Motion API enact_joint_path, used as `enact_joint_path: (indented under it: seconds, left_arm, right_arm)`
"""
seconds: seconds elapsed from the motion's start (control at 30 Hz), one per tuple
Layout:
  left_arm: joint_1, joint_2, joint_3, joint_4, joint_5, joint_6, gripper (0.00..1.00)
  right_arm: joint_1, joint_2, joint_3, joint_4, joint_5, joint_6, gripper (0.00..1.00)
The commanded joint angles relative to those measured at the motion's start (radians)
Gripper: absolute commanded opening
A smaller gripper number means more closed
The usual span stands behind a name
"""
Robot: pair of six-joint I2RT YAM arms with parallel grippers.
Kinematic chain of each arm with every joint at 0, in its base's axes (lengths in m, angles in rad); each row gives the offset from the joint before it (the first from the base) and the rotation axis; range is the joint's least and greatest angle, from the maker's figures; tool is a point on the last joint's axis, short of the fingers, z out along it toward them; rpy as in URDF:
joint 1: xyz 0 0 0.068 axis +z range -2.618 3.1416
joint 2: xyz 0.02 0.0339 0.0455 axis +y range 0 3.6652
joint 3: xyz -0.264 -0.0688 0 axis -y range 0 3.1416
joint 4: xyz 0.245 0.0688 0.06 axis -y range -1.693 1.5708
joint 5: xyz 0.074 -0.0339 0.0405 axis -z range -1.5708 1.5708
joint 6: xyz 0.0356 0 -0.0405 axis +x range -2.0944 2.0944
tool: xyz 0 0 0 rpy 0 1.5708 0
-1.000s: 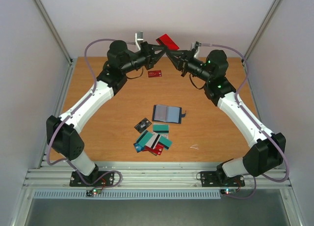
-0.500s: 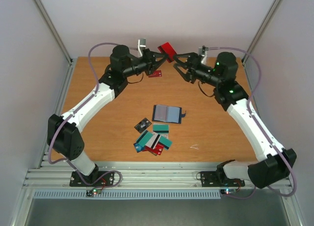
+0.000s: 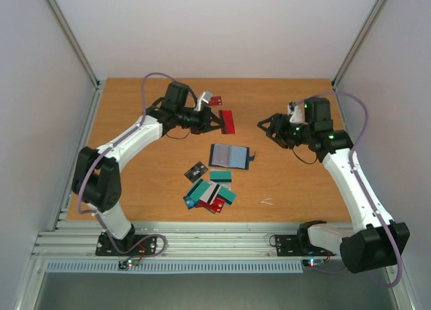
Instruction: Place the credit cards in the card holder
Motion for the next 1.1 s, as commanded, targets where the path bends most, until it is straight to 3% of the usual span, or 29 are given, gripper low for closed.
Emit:
enact_joint_path:
  seconds: [0.0,0.2,0.5,1.07]
  left_arm:
    - [-0.014,0.113,-0.012,-0.117,0.07,0.208,0.0]
    - [-0.018,0.216,-0.026,-0.072,0.054,0.235,0.0]
    - [-0.018,0.339,0.065,-0.225,0.036,0.407,0.0]
    - [-0.018,0.452,0.131,-0.231,-0.022,0.446,0.0]
  right_arm:
    - [-0.006,0.008,-0.124,0.023,-0.027,-0.078,0.56]
    - [-0.006,0.095,-0.229,0.174,-0.075,-0.055,0.53]
    - [-0.003,0.289,-0.272,0.331,-0.151,-0.019,0.43]
    - [0.023,0.523,-0.273,0.491,-0.239,-0.03,0.34]
